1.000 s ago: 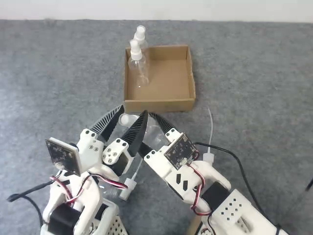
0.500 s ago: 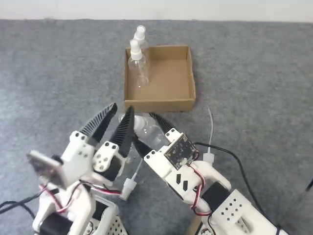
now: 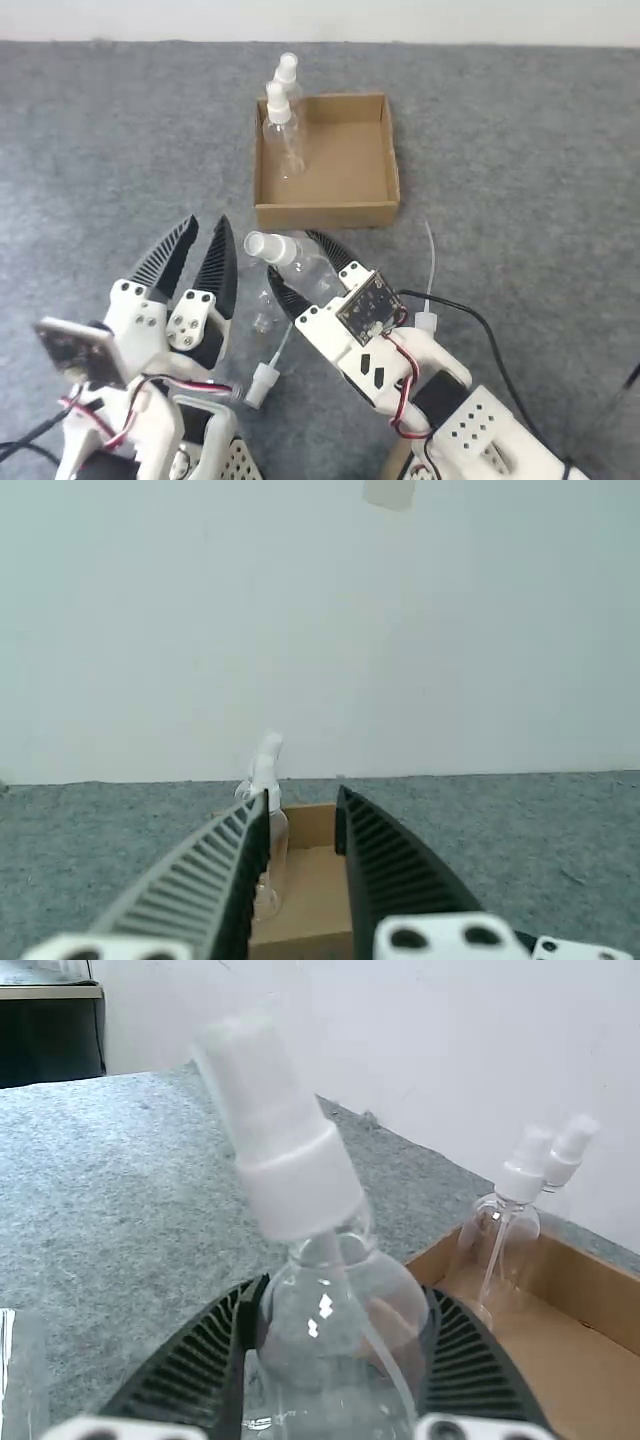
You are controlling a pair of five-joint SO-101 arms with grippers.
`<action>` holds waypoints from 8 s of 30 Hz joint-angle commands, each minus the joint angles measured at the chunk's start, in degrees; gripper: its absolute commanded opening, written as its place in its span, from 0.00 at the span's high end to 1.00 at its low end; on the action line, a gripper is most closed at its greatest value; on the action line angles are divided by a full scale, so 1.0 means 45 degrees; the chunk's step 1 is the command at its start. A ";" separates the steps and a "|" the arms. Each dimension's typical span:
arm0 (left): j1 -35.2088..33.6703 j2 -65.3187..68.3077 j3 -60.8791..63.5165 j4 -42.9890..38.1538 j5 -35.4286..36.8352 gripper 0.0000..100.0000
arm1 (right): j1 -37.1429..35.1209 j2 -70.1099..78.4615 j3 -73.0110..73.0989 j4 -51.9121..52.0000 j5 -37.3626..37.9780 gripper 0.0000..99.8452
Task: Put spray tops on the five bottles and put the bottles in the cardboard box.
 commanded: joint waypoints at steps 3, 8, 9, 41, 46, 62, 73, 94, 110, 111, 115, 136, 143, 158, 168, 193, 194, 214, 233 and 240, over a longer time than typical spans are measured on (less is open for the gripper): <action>0.0020 -0.0078 0.1006 -0.0703 -0.0137 0.90 | 0.0147 -0.0361 -0.0078 -0.0264 0.0137 0.86; 0.0684 -0.0059 0.2393 -0.1504 -0.0391 0.90 | 0.0068 -0.0322 -0.0078 -0.0264 0.0137 0.86; 0.0957 -0.0059 0.2589 -0.1621 -0.0606 0.90 | 0.0068 -0.0322 -0.0078 -0.0264 0.0137 0.86; -0.1621 -0.0078 0.2764 -0.1993 0.0625 0.90 | -0.0361 -0.0322 0.0195 -0.0303 0.1543 0.86; -0.1719 -0.0078 0.2823 -0.1934 0.0664 0.90 | -0.0361 -0.0322 0.0195 -0.0303 0.1543 0.86; 0.0059 -0.0059 0.4855 -0.3145 0.0586 0.90 | -0.0420 -0.0440 0.0137 -0.0381 0.1543 0.86; 0.0918 0.0000 0.5265 -0.3087 -0.0234 0.90 | -0.0381 -0.0440 0.0176 -0.0342 0.1582 0.86; 0.1563 -0.0078 0.4913 -0.2403 -0.1680 0.90 | -0.0264 -0.0440 0.0195 -0.0244 0.1602 0.86; -0.3536 -0.0078 0.4366 -0.2891 -0.1778 0.90 | 0.0498 -0.0420 0.0391 -0.0244 0.1563 0.86; -0.3888 -0.0078 0.4484 -0.2891 -0.1778 0.90 | 0.0498 -0.0400 0.0391 -0.0244 0.1563 0.86; -0.5001 -0.0078 0.5265 -0.2891 -0.1719 0.90 | 0.0498 -0.0322 0.0391 -0.0244 0.1563 0.86; -0.5626 -0.0078 0.6886 -0.2872 -0.1778 0.90 | 0.1670 -0.0303 -0.3536 0.4620 0.1543 0.86; -0.5626 -0.0078 0.7082 -0.3243 -0.1778 0.90 | 0.1670 0.1026 -0.6017 0.4835 0.1543 0.86; -0.5626 -0.0078 0.7082 -0.3243 -0.1778 0.90 | 0.1729 0.9348 -1.2737 0.4737 0.0137 0.86; -0.6154 -0.0078 0.7082 -0.3263 -0.1758 0.90 | 0.2042 1.3197 -1.5766 0.4503 -0.0371 0.86; -0.6291 -0.0078 0.7082 -0.3263 -0.1739 0.90 | 0.2784 1.8256 -1.5961 0.0205 -0.2266 0.86; -0.6291 -0.0078 0.7082 -0.3263 -0.1739 0.90 | 0.2784 1.8432 -1.5961 0.0068 -0.2266 0.86; -0.6291 -0.0078 0.7082 -0.3263 -0.1739 0.90 | 0.2706 2.0015 -1.5961 -0.0850 -0.2344 0.86; -0.6291 -0.0078 0.7082 -0.3263 -0.1758 0.90 | 0.2413 2.0034 -1.5902 -0.0713 -0.2344 0.74; -0.6291 -0.0078 0.7082 -0.3263 -0.1758 0.90 | 0.2393 1.9995 -1.6000 -0.0029 -0.2344 0.67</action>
